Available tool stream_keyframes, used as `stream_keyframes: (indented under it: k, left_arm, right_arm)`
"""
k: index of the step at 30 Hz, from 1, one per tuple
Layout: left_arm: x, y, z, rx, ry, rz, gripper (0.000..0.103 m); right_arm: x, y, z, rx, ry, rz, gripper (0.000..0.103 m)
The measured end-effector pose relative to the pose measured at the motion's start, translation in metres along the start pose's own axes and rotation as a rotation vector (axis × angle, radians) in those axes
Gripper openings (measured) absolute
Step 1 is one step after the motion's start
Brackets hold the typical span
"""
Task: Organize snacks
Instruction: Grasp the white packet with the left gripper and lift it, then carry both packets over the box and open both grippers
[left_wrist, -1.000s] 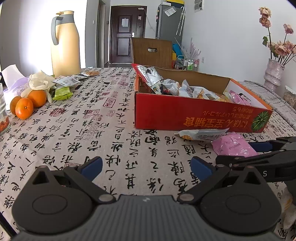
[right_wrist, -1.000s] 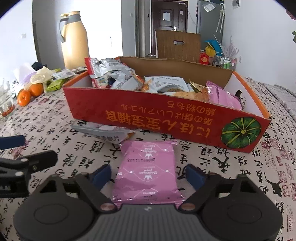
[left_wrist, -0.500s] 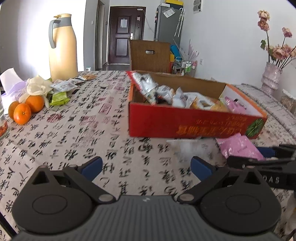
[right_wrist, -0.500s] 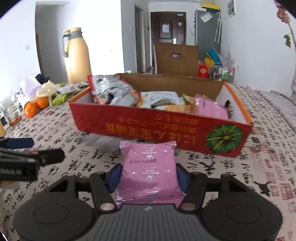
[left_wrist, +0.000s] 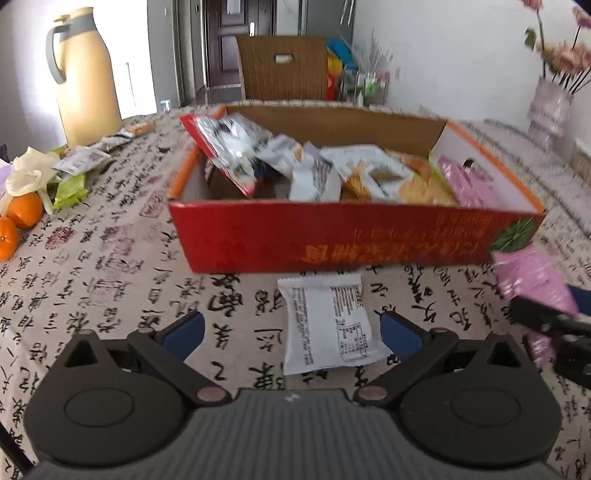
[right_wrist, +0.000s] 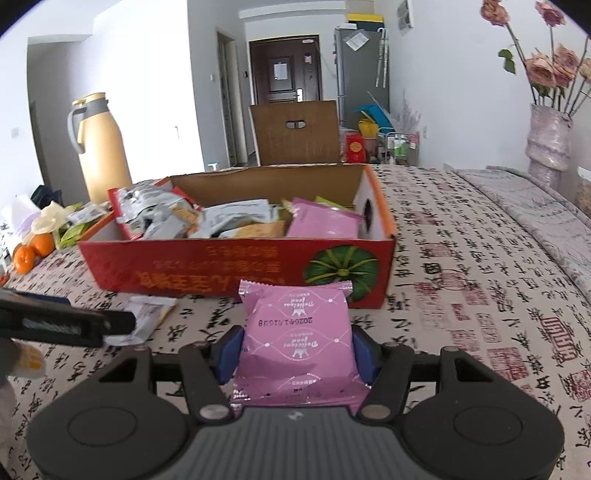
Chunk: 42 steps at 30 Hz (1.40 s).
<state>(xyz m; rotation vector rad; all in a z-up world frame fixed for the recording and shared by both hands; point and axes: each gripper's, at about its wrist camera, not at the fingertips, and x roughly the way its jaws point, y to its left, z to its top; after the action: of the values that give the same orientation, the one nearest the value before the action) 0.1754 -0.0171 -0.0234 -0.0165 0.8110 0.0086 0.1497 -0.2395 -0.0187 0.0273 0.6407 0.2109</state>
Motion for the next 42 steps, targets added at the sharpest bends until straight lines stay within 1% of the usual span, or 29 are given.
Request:
stream_keyframes:
  k: [2, 5, 7, 8, 9, 11, 13, 15, 17, 18, 26, 32, 36, 42]
  left_arm:
    - [0.006, -0.004, 0.001, -0.001, 0.018, 0.006, 0.103]
    - [0.01, -0.011, 0.002, 0.013, 0.02, 0.017, 0.103]
    - [0.013, -0.017, 0.002, 0.027, 0.029, 0.023, 0.101]
    - [0.014, -0.019, 0.003, 0.031, 0.035, 0.026, 0.095]
    - [0.016, -0.02, 0.003, 0.034, 0.044, 0.027, 0.087]
    - [0.018, -0.021, 0.003, 0.026, 0.051, 0.012, 0.082]
    - [0.016, -0.021, 0.003, 0.019, 0.046, -0.001, 0.075]
    - [0.014, -0.021, 0.002, 0.021, 0.036, -0.007, 0.058]
    - [0.011, -0.021, 0.002, 0.02, 0.03, -0.022, 0.047]
    - [0.011, -0.021, 0.002, 0.016, 0.029, -0.036, 0.045]
    - [0.006, -0.023, -0.002, 0.03, 0.014, -0.051, 0.042]
    - [-0.009, -0.021, -0.004, 0.032, -0.023, -0.062, 0.042]
    - [-0.027, -0.018, -0.002, 0.025, -0.078, -0.073, 0.042]
    - [-0.054, -0.018, 0.013, 0.024, -0.173, -0.074, 0.042]
  right_arm:
    - [-0.001, -0.004, -0.001, 0.006, -0.001, -0.002, 0.06]
    - [-0.001, -0.006, -0.002, 0.01, 0.0, 0.0, 0.06]
    - [-0.001, -0.006, -0.003, 0.012, 0.001, 0.004, 0.06]
    - [-0.001, -0.006, -0.003, 0.013, 0.0, 0.007, 0.06]
    - [0.0, -0.006, -0.003, 0.014, 0.0, 0.01, 0.06]
    - [0.0, -0.005, -0.004, 0.015, 0.001, 0.016, 0.06]
    - [0.0, -0.005, -0.004, 0.015, 0.001, 0.02, 0.06]
    - [0.001, -0.004, -0.005, 0.015, 0.004, 0.023, 0.06]
    - [0.001, -0.004, -0.005, 0.015, 0.005, 0.026, 0.06]
    - [0.002, -0.003, -0.005, 0.014, 0.006, 0.027, 0.06]
    - [0.001, -0.001, -0.006, 0.008, 0.004, 0.038, 0.06]
    - [-0.002, 0.001, -0.004, 0.003, -0.009, 0.043, 0.06]
    - [-0.007, 0.003, 0.001, 0.001, -0.032, 0.052, 0.06]
    - [-0.015, 0.008, 0.014, -0.006, -0.085, 0.066, 0.06]
